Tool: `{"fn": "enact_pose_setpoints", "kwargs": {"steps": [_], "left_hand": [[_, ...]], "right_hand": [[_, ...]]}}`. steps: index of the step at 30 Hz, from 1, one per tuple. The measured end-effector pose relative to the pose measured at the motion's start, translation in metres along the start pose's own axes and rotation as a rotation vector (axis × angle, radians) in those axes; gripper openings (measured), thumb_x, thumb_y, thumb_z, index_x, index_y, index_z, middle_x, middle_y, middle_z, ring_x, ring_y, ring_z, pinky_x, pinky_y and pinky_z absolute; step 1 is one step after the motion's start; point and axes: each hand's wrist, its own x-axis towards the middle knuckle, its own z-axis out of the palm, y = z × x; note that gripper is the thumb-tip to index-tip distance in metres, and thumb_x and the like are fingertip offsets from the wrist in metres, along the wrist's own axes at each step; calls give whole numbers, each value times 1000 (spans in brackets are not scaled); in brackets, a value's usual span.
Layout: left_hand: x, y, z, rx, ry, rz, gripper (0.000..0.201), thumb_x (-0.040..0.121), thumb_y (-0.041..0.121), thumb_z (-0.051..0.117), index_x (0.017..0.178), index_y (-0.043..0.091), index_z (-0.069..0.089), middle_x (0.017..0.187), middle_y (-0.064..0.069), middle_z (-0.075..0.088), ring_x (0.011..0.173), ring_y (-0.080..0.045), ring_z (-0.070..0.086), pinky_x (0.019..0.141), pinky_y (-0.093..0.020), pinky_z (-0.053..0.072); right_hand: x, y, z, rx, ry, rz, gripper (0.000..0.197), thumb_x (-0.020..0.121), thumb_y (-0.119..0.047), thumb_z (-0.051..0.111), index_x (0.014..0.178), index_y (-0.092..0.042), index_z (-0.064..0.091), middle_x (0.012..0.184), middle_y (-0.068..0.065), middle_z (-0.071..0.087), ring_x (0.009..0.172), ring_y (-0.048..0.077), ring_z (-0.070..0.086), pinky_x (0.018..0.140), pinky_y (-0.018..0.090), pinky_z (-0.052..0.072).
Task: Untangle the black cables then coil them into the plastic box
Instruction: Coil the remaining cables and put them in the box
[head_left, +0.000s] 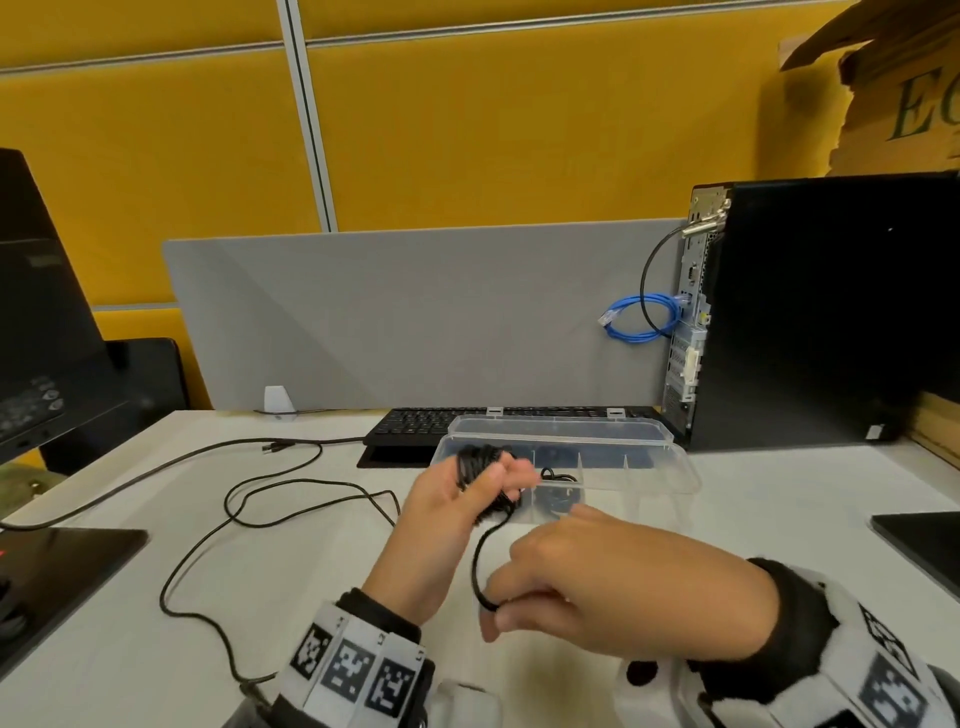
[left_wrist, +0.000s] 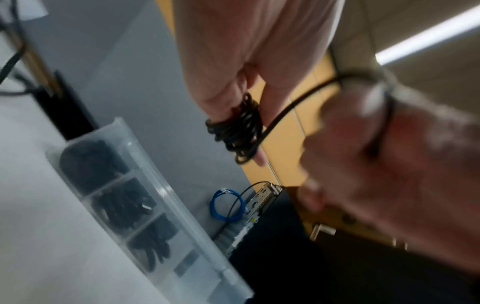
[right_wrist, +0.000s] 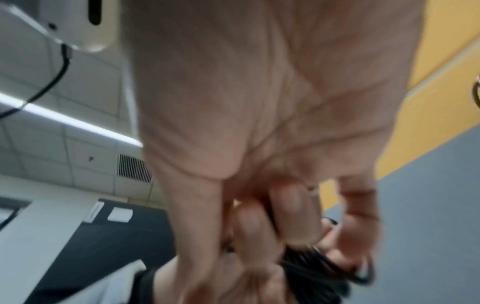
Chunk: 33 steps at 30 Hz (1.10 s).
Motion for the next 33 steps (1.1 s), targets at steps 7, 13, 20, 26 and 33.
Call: {"fn": "enact_pose_setpoints", "kwargs": {"steps": [7,13,20,26,33], "left_hand": [[-6,11,3,-84,-312,-89,40,89,41,43,76,5,57,61,-8,60,56,-16,56,61,-23,46],[-6,9,-3,-128,-296,-38,16,79,19,64,67,11,58,50,2,52,43,-5,44,54,-15,40],[-3,8,-3,-151,-157,-93,20,85,23,50,77,5,57,50,1,51,50,-7,46,58,-16,44],[-1,6,-6,-73,-152,-86,20,81,24,52,80,5,59,55,-1,55,57,-8,52,59,-17,46],[-1,7,-7,-49,-204,-102,15,90,12,48,86,4,60,61,-2,56,60,-7,53,60,-17,46]], "right_hand": [[1,41,-14,246,816,237,26,91,-41,45,81,-28,65,66,-2,62,61,6,55,62,17,44],[7,42,-7,706,370,191,35,93,-42,34,99,-25,64,61,-24,57,61,-6,51,61,10,38],[12,42,-1,745,408,151,24,92,-32,52,90,-10,62,71,-9,60,62,-4,49,59,8,37],[15,45,4,689,422,175,27,95,-24,48,107,-4,62,71,-14,56,60,-12,52,54,4,37],[13,51,5,764,347,227,23,94,-34,48,107,-22,63,72,-20,57,55,-5,44,51,16,34]]}}
